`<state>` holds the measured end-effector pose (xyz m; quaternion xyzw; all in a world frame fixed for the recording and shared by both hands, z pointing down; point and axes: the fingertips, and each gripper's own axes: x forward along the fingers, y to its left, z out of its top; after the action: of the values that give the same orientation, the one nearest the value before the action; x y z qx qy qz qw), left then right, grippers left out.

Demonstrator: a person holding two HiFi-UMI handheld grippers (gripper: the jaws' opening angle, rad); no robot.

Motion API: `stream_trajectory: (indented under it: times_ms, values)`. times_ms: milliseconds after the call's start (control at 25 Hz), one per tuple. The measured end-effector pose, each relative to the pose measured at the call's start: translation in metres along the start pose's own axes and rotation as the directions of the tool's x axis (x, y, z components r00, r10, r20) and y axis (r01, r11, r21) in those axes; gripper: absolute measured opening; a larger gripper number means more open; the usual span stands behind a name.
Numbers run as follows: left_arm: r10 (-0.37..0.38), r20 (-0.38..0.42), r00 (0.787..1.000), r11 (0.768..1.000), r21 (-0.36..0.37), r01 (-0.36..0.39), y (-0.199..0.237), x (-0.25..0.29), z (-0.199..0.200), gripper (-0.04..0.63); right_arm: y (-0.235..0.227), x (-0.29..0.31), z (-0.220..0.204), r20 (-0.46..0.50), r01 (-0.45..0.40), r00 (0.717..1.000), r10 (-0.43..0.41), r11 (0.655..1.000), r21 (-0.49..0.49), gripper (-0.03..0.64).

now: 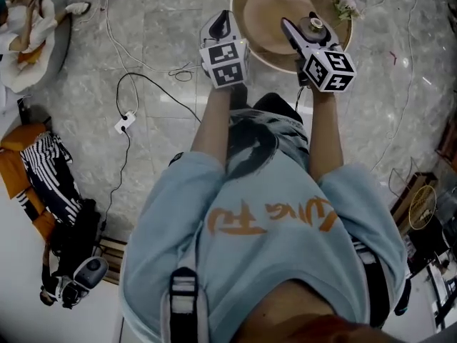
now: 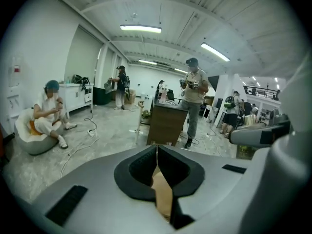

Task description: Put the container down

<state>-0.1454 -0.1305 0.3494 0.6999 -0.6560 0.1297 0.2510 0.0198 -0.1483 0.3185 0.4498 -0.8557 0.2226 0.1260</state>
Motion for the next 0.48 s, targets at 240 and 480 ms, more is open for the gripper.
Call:
stream_trajectory:
  times_ms: [240, 480]
  values:
    - [-0.039, -0.081, 0.996, 0.999, 0.013, 0.04, -0.025, 0.038, -0.028, 0.032, -0.045, 0.005, -0.038, -0.075, 0.045, 0.996, -0.044, 0.999, 0.018, 0.36]
    - [-0.042, -0.124, 0.991, 0.998, 0.031, 0.046, -0.04, 0.073, -0.077, 0.032, -0.066, 0.029, -0.106, -0.169, -0.032, 0.985, 0.032, 0.999, -0.001, 0.36]
